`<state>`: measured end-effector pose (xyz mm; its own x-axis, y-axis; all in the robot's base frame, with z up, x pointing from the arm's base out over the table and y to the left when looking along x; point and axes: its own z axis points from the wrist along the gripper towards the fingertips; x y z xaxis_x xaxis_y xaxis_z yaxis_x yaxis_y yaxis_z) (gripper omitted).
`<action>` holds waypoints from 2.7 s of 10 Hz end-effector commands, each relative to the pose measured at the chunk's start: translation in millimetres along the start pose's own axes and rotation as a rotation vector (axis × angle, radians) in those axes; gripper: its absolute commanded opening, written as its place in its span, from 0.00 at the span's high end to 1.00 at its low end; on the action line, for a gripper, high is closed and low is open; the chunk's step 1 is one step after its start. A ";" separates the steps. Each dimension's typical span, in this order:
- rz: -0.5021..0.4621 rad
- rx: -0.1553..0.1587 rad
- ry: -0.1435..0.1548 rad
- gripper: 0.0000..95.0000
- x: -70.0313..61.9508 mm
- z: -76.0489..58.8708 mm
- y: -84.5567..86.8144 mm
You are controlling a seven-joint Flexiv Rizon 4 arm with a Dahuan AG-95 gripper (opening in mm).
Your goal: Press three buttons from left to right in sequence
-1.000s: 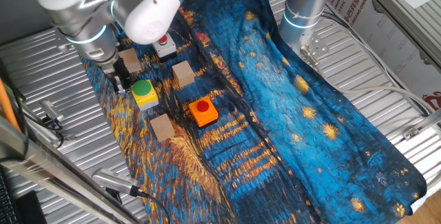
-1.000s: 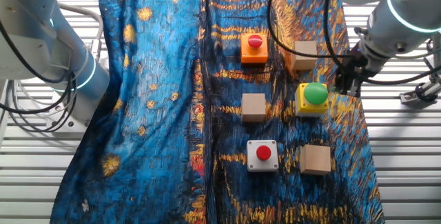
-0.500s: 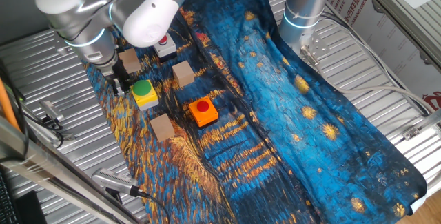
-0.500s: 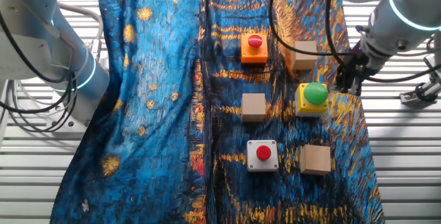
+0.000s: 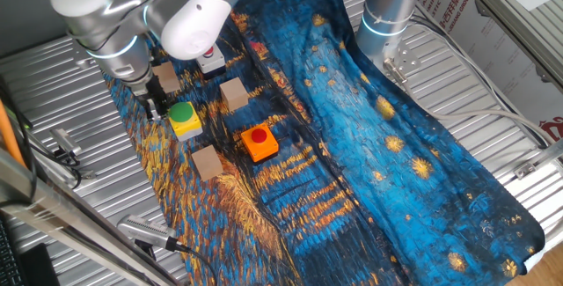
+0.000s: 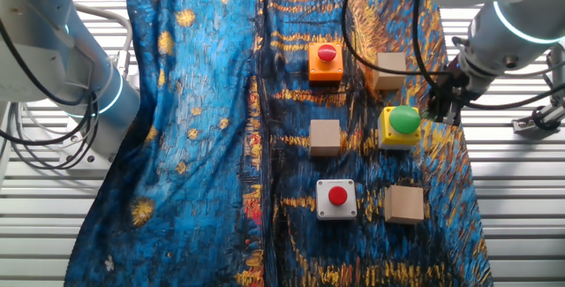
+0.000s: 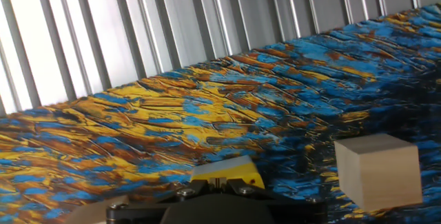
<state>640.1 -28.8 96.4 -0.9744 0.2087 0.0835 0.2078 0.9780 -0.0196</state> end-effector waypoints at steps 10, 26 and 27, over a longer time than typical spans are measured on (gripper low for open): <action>-0.024 -0.012 -0.002 1.00 14.8 -21.8 -25.4; -0.489 0.053 0.003 1.00 24.4 -27.4 -39.6; -0.551 0.045 0.004 1.00 24.4 -27.4 -39.6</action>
<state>610.8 -62.4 126.4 -0.9887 -0.1207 0.0885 -0.1236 0.9919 -0.0277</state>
